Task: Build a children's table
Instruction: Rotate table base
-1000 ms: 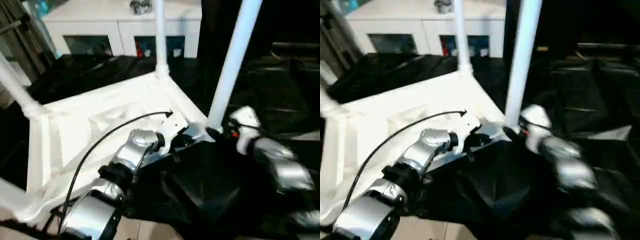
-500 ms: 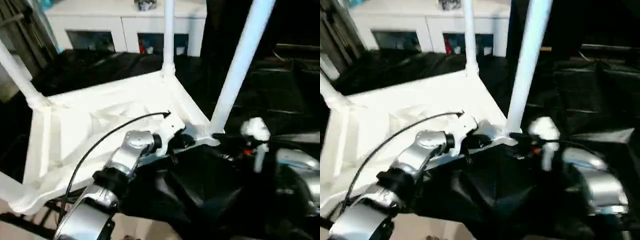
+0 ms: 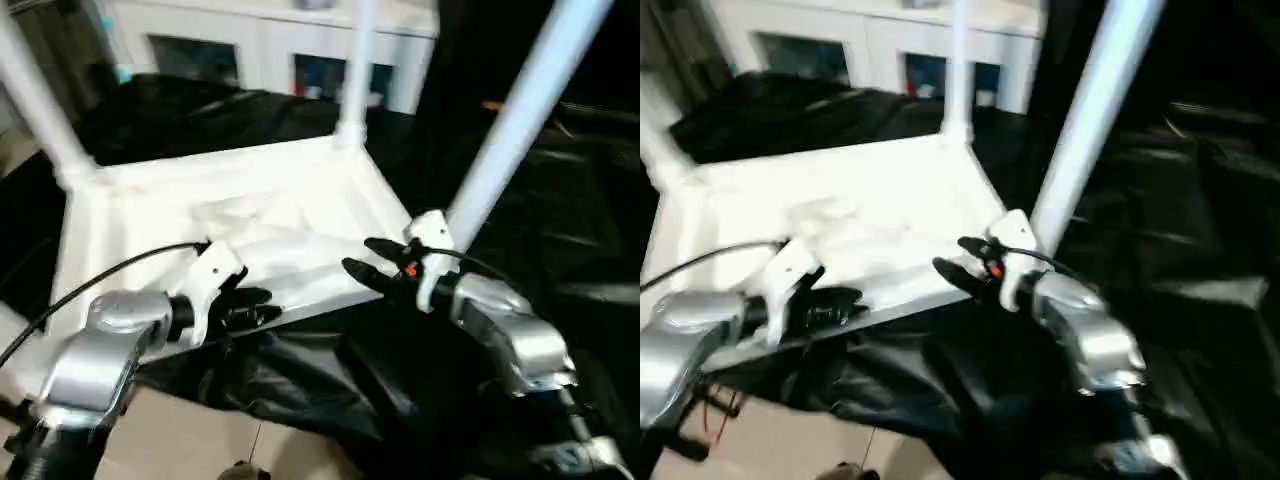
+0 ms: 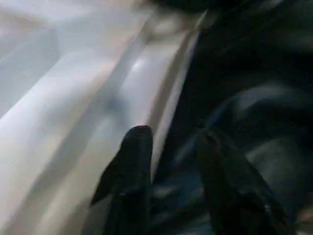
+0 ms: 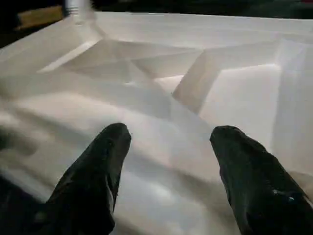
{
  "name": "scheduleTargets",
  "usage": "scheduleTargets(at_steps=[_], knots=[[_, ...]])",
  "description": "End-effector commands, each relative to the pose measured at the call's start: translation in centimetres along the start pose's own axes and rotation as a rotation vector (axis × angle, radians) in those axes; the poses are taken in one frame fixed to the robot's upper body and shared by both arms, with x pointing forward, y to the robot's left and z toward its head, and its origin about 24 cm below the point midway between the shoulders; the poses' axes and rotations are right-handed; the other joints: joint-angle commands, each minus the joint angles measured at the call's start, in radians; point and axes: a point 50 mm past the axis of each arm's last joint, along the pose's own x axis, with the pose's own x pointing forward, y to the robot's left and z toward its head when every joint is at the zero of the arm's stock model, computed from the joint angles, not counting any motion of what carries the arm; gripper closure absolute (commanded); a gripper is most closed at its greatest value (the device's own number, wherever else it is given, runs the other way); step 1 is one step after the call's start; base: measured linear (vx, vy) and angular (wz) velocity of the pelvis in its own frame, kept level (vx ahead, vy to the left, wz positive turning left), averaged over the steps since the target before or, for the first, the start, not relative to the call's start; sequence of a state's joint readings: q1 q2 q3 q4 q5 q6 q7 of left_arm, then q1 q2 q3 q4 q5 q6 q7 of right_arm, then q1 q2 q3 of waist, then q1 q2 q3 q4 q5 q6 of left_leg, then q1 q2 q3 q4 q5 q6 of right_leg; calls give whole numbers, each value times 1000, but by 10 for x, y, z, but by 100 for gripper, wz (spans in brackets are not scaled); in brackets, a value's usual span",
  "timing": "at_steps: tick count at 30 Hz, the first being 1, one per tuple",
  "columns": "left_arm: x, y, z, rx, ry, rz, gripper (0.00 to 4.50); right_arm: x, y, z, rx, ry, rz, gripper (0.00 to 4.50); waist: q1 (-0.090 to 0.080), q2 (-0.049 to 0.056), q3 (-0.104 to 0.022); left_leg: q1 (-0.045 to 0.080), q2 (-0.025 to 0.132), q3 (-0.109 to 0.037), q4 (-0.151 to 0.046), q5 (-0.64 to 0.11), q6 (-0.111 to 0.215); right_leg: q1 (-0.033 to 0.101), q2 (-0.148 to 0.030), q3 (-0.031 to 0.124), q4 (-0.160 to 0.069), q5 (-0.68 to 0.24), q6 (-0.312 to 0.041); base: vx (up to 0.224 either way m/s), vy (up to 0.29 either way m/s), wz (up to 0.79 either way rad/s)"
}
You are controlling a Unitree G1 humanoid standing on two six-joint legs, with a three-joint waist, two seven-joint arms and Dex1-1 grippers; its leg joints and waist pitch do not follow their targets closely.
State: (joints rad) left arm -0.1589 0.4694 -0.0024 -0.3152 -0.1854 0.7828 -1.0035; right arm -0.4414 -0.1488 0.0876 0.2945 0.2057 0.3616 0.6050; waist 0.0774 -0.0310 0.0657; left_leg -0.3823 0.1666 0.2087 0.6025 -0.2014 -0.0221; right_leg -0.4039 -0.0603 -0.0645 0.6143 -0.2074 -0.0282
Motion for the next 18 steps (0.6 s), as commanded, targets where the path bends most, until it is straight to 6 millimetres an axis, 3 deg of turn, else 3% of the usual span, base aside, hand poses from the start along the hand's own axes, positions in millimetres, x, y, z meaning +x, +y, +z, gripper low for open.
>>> scheduleTargets(at_steps=[1, 2, 3, 4, 5, 7, 9, 14, 16, 17, 18], knots=[[-3, -11, 8, -18, -35, -23, 254, 6, -7, -2, 29, -4, -102, 147, -4, 13, -60, 37, 82, -33, -81, -104, -8, 35, -99, 65, -62, -112, -242, 0, 0, 0], [-3, -13, 7, -21, -30, -28, 227, 9, -7, -2, 38, -5, -124, 147, -7, 10, -58, 37, 80, -34, -85, -118, -21, 35, -95, 64, -63, -124, -232, 0, 0, 0], [-4, -17, 5, -24, -8, -33, 227, 13, -7, -2, 52, -11, -142, 147, -7, 7, -58, 37, 78, -34, -85, -137, -28, 37, -93, 65, -64, -140, -213, 0, 0, 0], [-4, -20, 0, -20, 27, -30, 220, 17, -8, -4, 61, -8, -191, 147, -8, -5, -57, 34, 77, -34, -86, -139, -25, 39, -93, 65, -66, -146, -204, 0, 0, 0], [-4, -23, -7, -13, 78, -9, 217, 23, -9, -6, 81, -12, -249, 147, -7, 1, -58, 33, 77, -37, -86, -135, -30, 39, -97, 67, -65, -156, -195, 0, 0, 0], [-4, -22, -12, -10, 108, 23, 192, 26, -10, -7, 105, -19, -282, 147, -10, 1, -57, 34, 73, -36, -86, -136, -34, 38, -93, 68, -67, -162, -173, 0, 0, 0], [-4, -20, -18, 1, 143, 68, 176, 27, -12, -7, 124, -24, -323, 147, -11, 5, -62, 34, 73, -36, -84, -121, -40, 41, -87, 66, -59, -111, -164, 0, 0, 0], [-7, -14, -25, 16, 205, 162, 136, 26, -22, -8, 156, -35, -443, 147, -18, 3, -66, 30, 68, -36, -79, -102, -38, 47, -86, 65, -51, -47, -171, 0, 0, 0], [-9, -10, -29, 32, 234, 206, 130, 25, -28, -9, 164, -45, -493, 147, -18, 6, -66, 30, 67, -36, -78, -104, -38, 47, -85, 64, -51, -48, -173, 0, 0, 0], [-10, -6, -31, 36, 249, 232, 109, 22, -32, -9, 165, -49, -528, 147, -20, 14, -65, 30, 67, -36, -78, -124, -40, 44, -85, 64, -53, -63, -175, 0, 0, 0], [-11, -5, -33, 43, 262, 244, 109, 21, -36, -9, 168, -52, -555, 147, -20, 10, -62, 32, 66, -36, -79, -151, -45, 42, -84, 65, -59, -98, -171, 0, 0, 0]])
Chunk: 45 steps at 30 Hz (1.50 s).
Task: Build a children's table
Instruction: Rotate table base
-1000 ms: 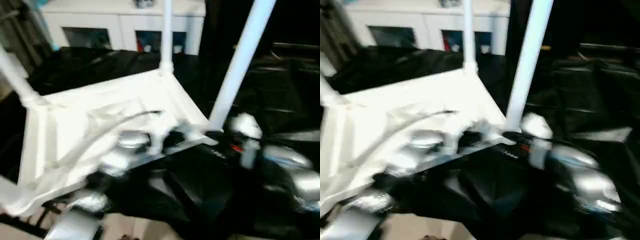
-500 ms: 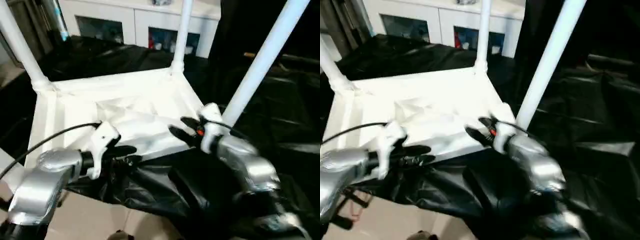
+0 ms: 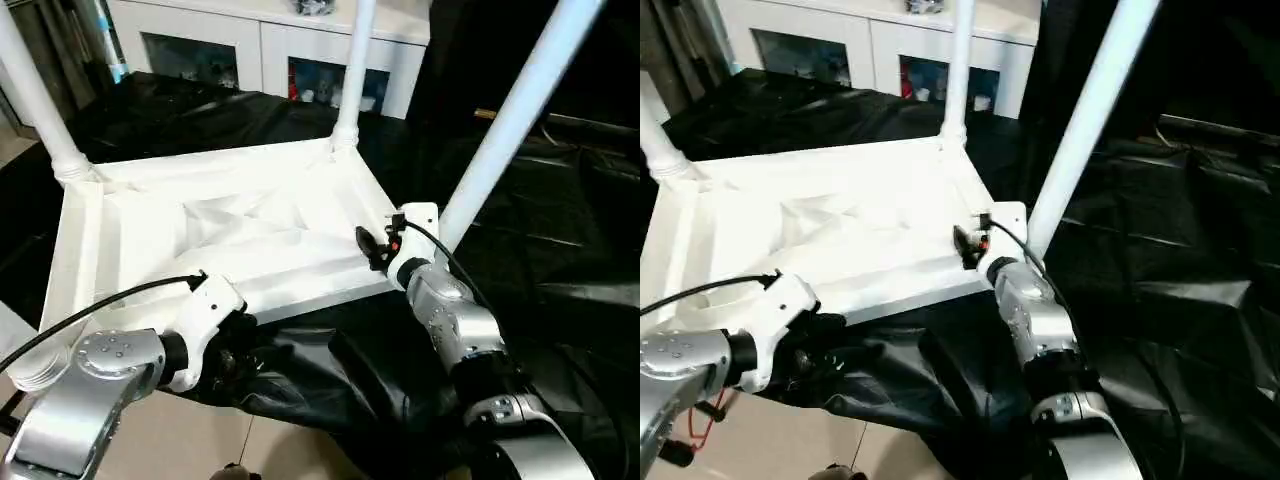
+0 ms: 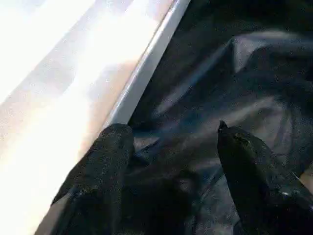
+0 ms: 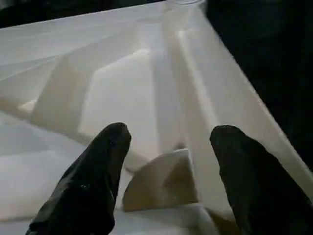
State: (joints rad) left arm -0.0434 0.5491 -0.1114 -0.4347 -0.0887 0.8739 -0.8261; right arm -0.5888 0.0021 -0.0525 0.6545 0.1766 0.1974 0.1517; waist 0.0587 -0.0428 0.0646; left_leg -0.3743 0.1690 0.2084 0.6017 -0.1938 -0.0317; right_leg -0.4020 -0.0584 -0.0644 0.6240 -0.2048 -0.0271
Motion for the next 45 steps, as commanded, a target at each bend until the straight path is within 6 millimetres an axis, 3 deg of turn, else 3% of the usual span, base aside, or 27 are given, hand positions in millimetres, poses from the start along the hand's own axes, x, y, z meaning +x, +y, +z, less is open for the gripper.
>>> scheduleTargets(at_steps=[1, 5, 9, 13, 15, 16, 17, 18, 19, 23, 24, 26, 27, 29, 34, 35, 37, 38, 41, 45], knots=[[-4, 11, -9, 14, 59, 91, 102, -1, -18, 8, 9, -34, -101, 147, 0, 23, -62, 26, 64, -35, -77, -170, -38, 39, -87, 65, -70, -115, -170, 0, 0, 0], [-4, 10, -11, 31, 80, 85, 71, -3, -39, 12, 23, -41, -210, 147, 8, 30, -60, 38, 66, -35, -80, -241, -63, 28, -82, 65, -75, -187, -155, 0, 0, 0], [0, 14, -10, 44, 83, 105, 43, -6, -60, 17, 14, -52, -296, 147, 23, 33, -61, 43, 63, -32, -79, -256, -79, 25, -79, 65, -74, -173, -146, 0, 0, 0], [5, 21, -4, 52, 54, 159, 17, -12, -86, 24, 6, -71, -387, 147, 24, 34, -64, 30, 60, -36, -77, -229, -71, 37, -82, 63, -70, -142, -146, 0, 0, 0], [8, 24, -1, 52, 34, 172, 3, -16, -97, 28, -2, -81, -421, 147, 27, 43, -68, 31, 58, -36, -73, -211, -66, 39, -81, 62, -66, -107, -155, 0, 0, 0], [9, 25, 0, 52, 27, 175, 3, -17, -100, 29, -3, -84, -434, 147, 26, 40, -67, 28, 58, -35, -73, -207, -61, 40, -80, 61, -68, -101, -158, 0, 0, 0], [10, 26, 2, 55, 23, 180, 3, -20, -108, 32, -11, -89, -458, 147, 28, 47, -70, 26, 57, -36, -70, -197, -57, 44, -81, 61, -63, -83, -162, 0, 0, 0], [11, 28, 2, 58, 20, 185, 3, -22, -114, 34, -18, -94, -476, 147, 26, 41, -70, 25, 56, -35, -69, -192, -50, 44, -79, 59, -65, -80, -167, 0, 0, 0], [12, 28, 3, 61, 18, 190, 3, -24, -119, 36, -23, -97, -489, 147, 29, 48, -71, 25, 55, -36, -67, -188, -48, 45, -80, 59, -64, -75, -170, 0, 0, 0], [16, 31, 6, 61, -26, 209, 3, -35, -145, 47, -55, -115, -558, 147, 28, 46, -75, 16, 52, -34, -60, -147, -16, 52, -79, 56, -61, -44, -181, 0, 0, 0], [16, 31, 7, 59, -35, 209, 3, -36, -147, 48, -62, -115, -563, 147, 28, 54, -75, 15, 51, -34, -58, -146, -9, 53, -77, 55, -64, -46, -184, 0, 0, 0], [16, 32, 7, 51, -46, 215, 3, -37, -149, 50, -78, -118, -560, 147, 26, 50, -76, 9, 51, -36, -57, -139, 1, 57, -79, 53, -62, -46, -190, 0, 0, 0], [10, 33, 4, 28, -71, 229, 3, -36, -146, 56, -118, -133, -507, 147, 26, 69, -77, 12, 52, -37, -55, -140, 5, 53, -80, 51, -63, -49, -196, 0, 0, 0], [8, 33, 2, 15, -82, 237, 3, -35, -143, 58, -134, -141, -476, 147, 18, 56, -80, 5, 52, -38, -53, -130, 20, 60, -79, 50, -60, -22, -209, 0, 0, 0], [-13, 20, -1, -55, -216, 215, 3, -35, -125, 56, -204, -170, -298, 147, 6, 64, -74, 3, 57, -39, -53, -145, 56, 55, -79, 47, -70, -74, -220, 0, 0, 0], [-16, 19, -2, -63, -230, 216, 3, -37, -123, 54, -212, -171, -277, 147, 6, 72, -72, 7, 59, -40, -55, -170, 53, 50, -77, 46, -74, -110, -221, 0, 0, 0], [-24, 18, -8, -84, -260, 222, 3, -41, -113, 47, -229, -166, -182, 147, 6, 71, -69, 6, 59, -42, -58, -195, 49, 52, -76, 47, -79, -140, -207, 0, 0, 0], [-33, 17, -13, -106, -308, 227, 3, -49, -101, 41, -243, -161, -73, 147, 6, 74, -67, 7, 59, -43, -61, -214, 49, 51, -74, 47, -83, -165, -197, 0, 0, 0], [-43, 22, -17, -147, -358, 290, 3, -60, -89, 33, -250, -153, 36, 147, 9, 76, -63, 14, 64, -44, -68, -259, 42, 43, -73, 50, -91, -226, -179, 0, 0, 0], [-48, 33, -17, -166, -400, 387, 3, -72, -83, 26, -243, -147, 71, 147, 12, 71, -61, 15, 65, -48, -73, -277, 24, 41, -77, 53, -95, -290, -152, 0, 0, 0]])
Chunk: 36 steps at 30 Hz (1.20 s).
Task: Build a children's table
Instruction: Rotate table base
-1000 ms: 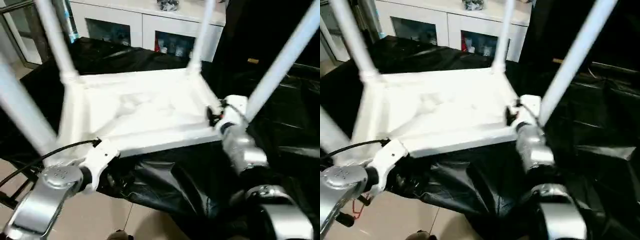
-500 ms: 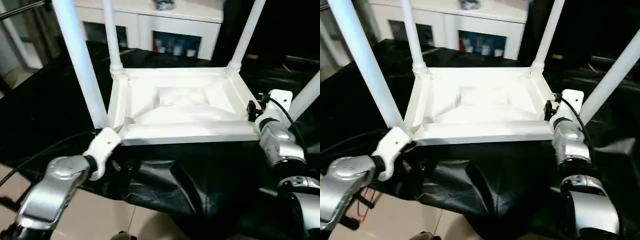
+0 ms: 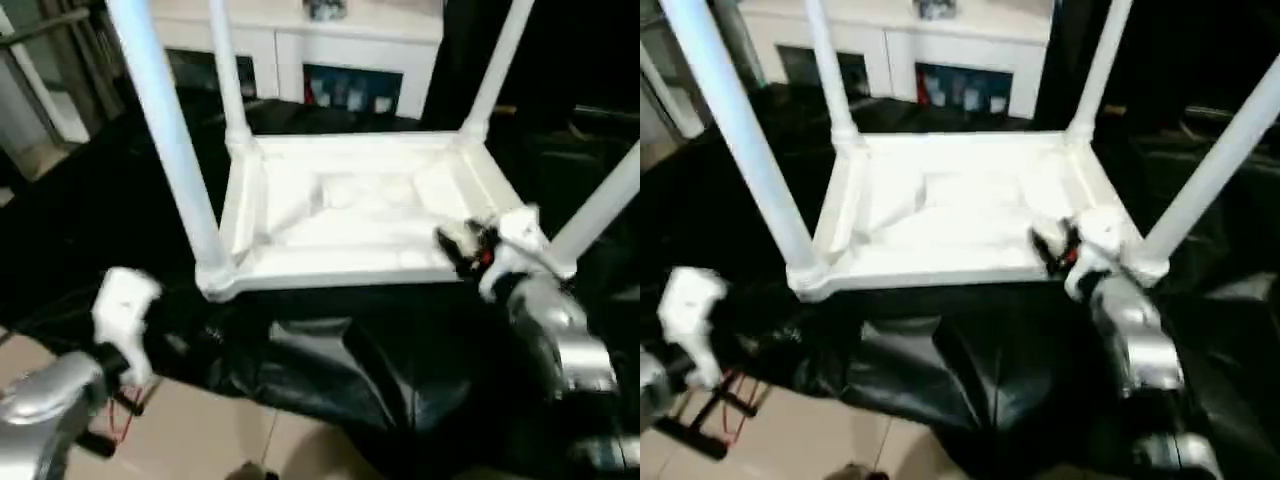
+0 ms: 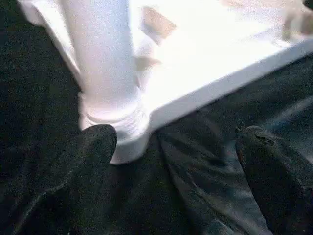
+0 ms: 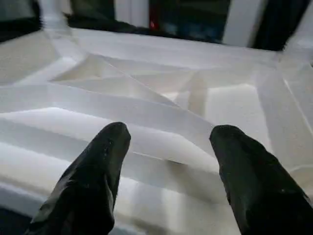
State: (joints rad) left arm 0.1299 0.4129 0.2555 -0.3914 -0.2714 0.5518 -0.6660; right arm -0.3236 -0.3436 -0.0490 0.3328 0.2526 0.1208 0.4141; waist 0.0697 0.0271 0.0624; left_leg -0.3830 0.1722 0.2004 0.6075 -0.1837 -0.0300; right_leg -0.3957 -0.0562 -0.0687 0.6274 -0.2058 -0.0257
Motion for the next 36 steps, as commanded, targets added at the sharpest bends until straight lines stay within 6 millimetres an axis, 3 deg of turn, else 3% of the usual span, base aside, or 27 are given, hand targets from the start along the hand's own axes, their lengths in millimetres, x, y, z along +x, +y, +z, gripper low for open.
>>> scheduleTargets(at_steps=[1, 3, 4, 5, 7, 8, 11, 12, 17, 18, 22, 26, 27, 29, 32, 33, 35, 36], knots=[[1, 7, 5, -2, -43, 62, 3, -5, 2, 7, -2, -22, 12, 147, 2, 0, -57, 25, 61, -38, -78, -289, 19, 33, -80, 58, -101, -299, -144, 0, 0, 0], [8, 11, 12, -37, -94, 96, 3, -12, 3, 1, 33, -5, -48, 147, 4, 0, -57, 23, 59, -38, -80, -276, 12, 33, -80, 60, -100, -302, -134, 0, 0, 0], [13, 12, 14, -38, -107, 91, 3, -17, 4, -2, 51, 11, -96, 147, 8, 1, -57, 29, 59, -37, -79, -282, 9, 28, -81, 61, -105, -310, -129, 0, 0, 0], [13, 12, 14, -38, -107, 91, 3, -17, 4, -2, 51, 11, -96, 147, 10, -9, -60, 25, 57, -38, -78, -263, 10, 33, -82, 63, -100, -303, -121, 0, 0, 0], [19, 13, 14, -36, -111, 88, 3, -24, 5, -6, 80, 21, -177, 147, 7, -11, -59, 16, 57, -41, -83, -239, 9, 35, -81, 62, -100, -287, -108, 0, 0, 0], [26, 16, 15, -42, -123, 99, 3, -32, 5, -11, 120, 27, -271, 147, 8, -5, -64, 25, 58, -40, -79, -247, 4, 29, -81, 62, -97, -274, -110, 0, 0, 0], [37, 21, 18, -48, -145, 125, 3, -44, 3, -19, 158, 46, -409, 147, 6, -3, -64, 23, 56, -40, -84, -252, -12, 29, -79, 62, -98, -249, -96, 0, 0, 0], [45, 23, 20, -50, -156, 139, 3, -49, 1, -25, 169, 63, -469, 147, 7, 4, -67, 27, 58, -43, -83, -257, -23, 29, -82, 61, -93, -234, -102, 0, 0, 0], [65, 31, 29, -37, -196, 169, 3, -56, -8, -29, 127, 111, -634, 147, -4, -1, -63, 22, 52, -41, -84, -258, -30, 32, -80, 62, -98, -219, -96, 0, 0, 0], [69, 33, 33, -51, -217, 172, 3, -57, -11, -29, 117, 123, -671, 147, -6, -5, -68, 27, 50, -40, -80, -251, -34, 33, -81, 63, -94, -211, -97, 0, 0, 0], [74, 34, 37, -64, -248, 175, 3, -59, -14, -29, 110, 133, -708, 147, -11, -7, -70, 20, 51, -39, -77, -216, -19, 40, -84, 62, -88, -165, -107, 0, 0, 0], [91, 16, 50, -104, -329, -10, 3, -47, -10, -37, 88, 243, -649, 147, -14, -9, -68, 21, 50, -35, -73, -205, -2, 39, -85, 61, -94, -193, -118, 0, 0, 0], [94, 10, 50, -118, -328, -82, 3, -42, -9, -38, 85, 267, -623, 147, -13, 4, -68, 23, 51, -37, -73, -213, -6, 36, -85, 61, -92, -203, -123, 0, 0, 0], [96, 6, 49, -126, -321, -137, 3, -36, -8, -39, 73, 284, -592, 147, -15, -2, -69, 23, 52, -36, -73, -214, -12, 38, -84, 60, -92, -199, -132, 0, 0, 0], [96, 1, 47, -133, -301, -223, 3, -25, -6, -38, 49, 308, -540, 147, -7, -1, -72, 26, 56, -34, -71, -196, -13, 38, -84, 62, -85, -143, -145, 0, 0, 0], [95, -3, 46, -132, -283, -280, 3, -19, -6, -37, 32, 318, -517, 147, -9, -17, -73, 22, 55, -33, -72, -179, -8, 42, -84, 61, -81, -121, -153, 0, 0, 0], [94, -7, 45, -131, -270, -332, 3, -14, -6, -36, 24, 329, -498, 147, -7, -8, -72, 20, 53, -31, -69, -163, -5, 42, -86, 62, -79, -114, -161, 0, 0, 0], [94, -7, 45, -131, -270, -332, 3, -14, -6, -36, 24, 329, -498, 147, -8, -9, -72, 20, 52, -32, -69, -163, -4, 45, -88, 62, -78, -123, -164, 0, 0, 0]])
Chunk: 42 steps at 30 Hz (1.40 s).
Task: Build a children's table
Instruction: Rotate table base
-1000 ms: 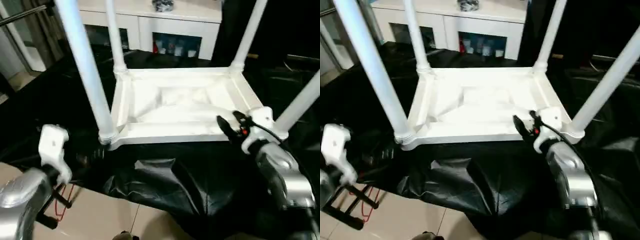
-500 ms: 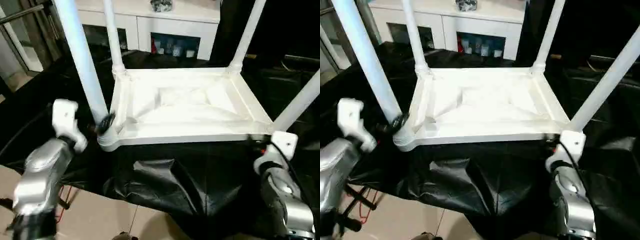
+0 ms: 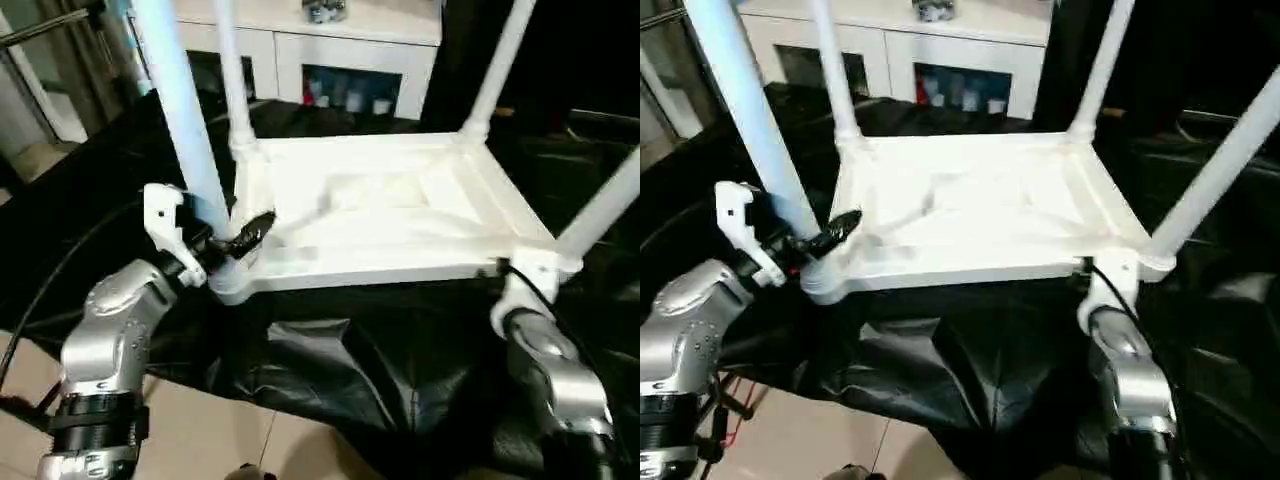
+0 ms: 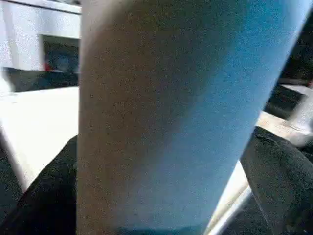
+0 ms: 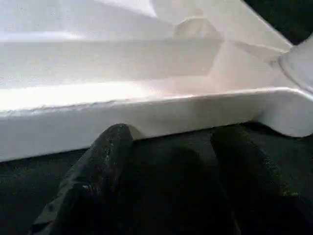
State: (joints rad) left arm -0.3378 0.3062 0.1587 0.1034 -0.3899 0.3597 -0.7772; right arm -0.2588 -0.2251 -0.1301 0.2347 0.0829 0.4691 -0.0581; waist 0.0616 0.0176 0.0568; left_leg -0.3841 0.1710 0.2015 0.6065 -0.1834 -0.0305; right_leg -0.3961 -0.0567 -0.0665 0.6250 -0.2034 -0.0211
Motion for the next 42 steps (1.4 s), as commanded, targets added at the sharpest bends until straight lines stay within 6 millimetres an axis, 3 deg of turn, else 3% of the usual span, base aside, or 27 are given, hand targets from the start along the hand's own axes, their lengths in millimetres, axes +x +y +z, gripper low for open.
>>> scheduleTargets(at_steps=[1, 2, 5, 8, 9, 10, 16, 19, 21, 24, 31, 40, 41, 42], knots=[[5, -9, -2, -13, 17, -71, 3, 2, 4, 2, -13, 5, 20, 147, 0, 1, -67, 23, 55, -32, -67, -163, -3, 44, -87, 60, -77, -126, -169, 0, 0, 0], [3, -16, -1, -33, 33, -149, 3, 5, 7, 5, -25, 4, 43, 147, -1, -16, -66, 22, 56, -30, -68, -162, 1, 46, -87, 61, -79, -130, -166, 0, 0, 0], [-5, -36, 1, -82, 69, -333, 3, 10, 14, 12, -32, -6, 89, 147, 0, -9, -69, 23, 59, -32, -66, -135, 2, 44, -90, 59, -65, -115, -183, 0, 0, 0], [-10, -63, 1, -160, 89, -497, 3, 13, 23, 16, -55, -11, 140, 147, -5, -16, -66, 21, 59, -29, -67, -141, 2, 45, -88, 60, -62, -119, -191, 0, 0, 0], [-10, -66, 1, -169, 91, -515, 3, 14, 24, 16, -58, -10, 146, 147, -6, -14, -63, 22, 57, -27, -67, -154, 4, 42, -87, 61, -72, -147, -186, 0, 0, 0], [-10, -76, -1, -196, 99, -567, 3, 15, 27, 16, -69, -9, 160, 147, -9, -21, -63, 21, 57, -26, -67, -157, 2, 44, -87, 61, -71, -155, -186, 0, 0, 0], [-3, -98, -6, -255, 121, -672, 3, 18, 38, 20, -95, -15, 223, 147, -15, -22, -60, 22, 54, -27, -66, -178, -10, 43, -84, 63, -80, -228, -150, 0, 0, 0], [4, -109, -5, -306, 119, -731, 3, 21, 53, 23, -107, -16, 322, 147, -19, -21, -62, 21, 53, -27, -65, -165, -12, 45, -82, 62, -76, -207, -158, 0, 0, 0], [11, -118, -2, -348, 121, -788, 3, 20, 73, 26, -117, -12, 468, 147, -23, -11, -65, 18, 52, -29, -63, -154, -6, 49, -80, 62, -73, -161, -172, 0, 0, 0], [16, -123, 0, -359, 120, -816, 3, 18, 86, 27, -140, -12, 561, 147, -29, -17, -65, 12, 52, -30, -61, -138, 9, 56, -82, 60, -72, -135, -189, 0, 0, 0], [33, -124, -1, -361, 115, -806, 3, 26, 94, 33, -173, -19, 570, 147, -30, -17, -66, 19, 54, -29, -59, -147, 9, 51, -83, 60, -75, -165, -208, 0, 0, 0], [80, -124, -12, -258, 140, -646, 3, 26, 106, 32, -186, -19, 641, 147, -16, -21, -68, 19, 56, -30, -59, -139, 18, 55, -87, 61, -77, -148, -197, 0, 0, 0], [87, -123, -13, -231, 140, -602, 3, 27, 106, 32, -187, -21, 635, 147, -14, -15, -68, 18, 56, -32, -58, -142, 15, 57, -89, 61, -78, -153, -193, 0, 0, 0], [93, -121, -15, -210, 140, -569, 3, 27, 106, 32, -186, -23, 631, 147, -16, -20, -69, 17, 56, -32, -58, -143, 17, 57, -89, 60, -81, -153, -191, 0, 0, 0]])
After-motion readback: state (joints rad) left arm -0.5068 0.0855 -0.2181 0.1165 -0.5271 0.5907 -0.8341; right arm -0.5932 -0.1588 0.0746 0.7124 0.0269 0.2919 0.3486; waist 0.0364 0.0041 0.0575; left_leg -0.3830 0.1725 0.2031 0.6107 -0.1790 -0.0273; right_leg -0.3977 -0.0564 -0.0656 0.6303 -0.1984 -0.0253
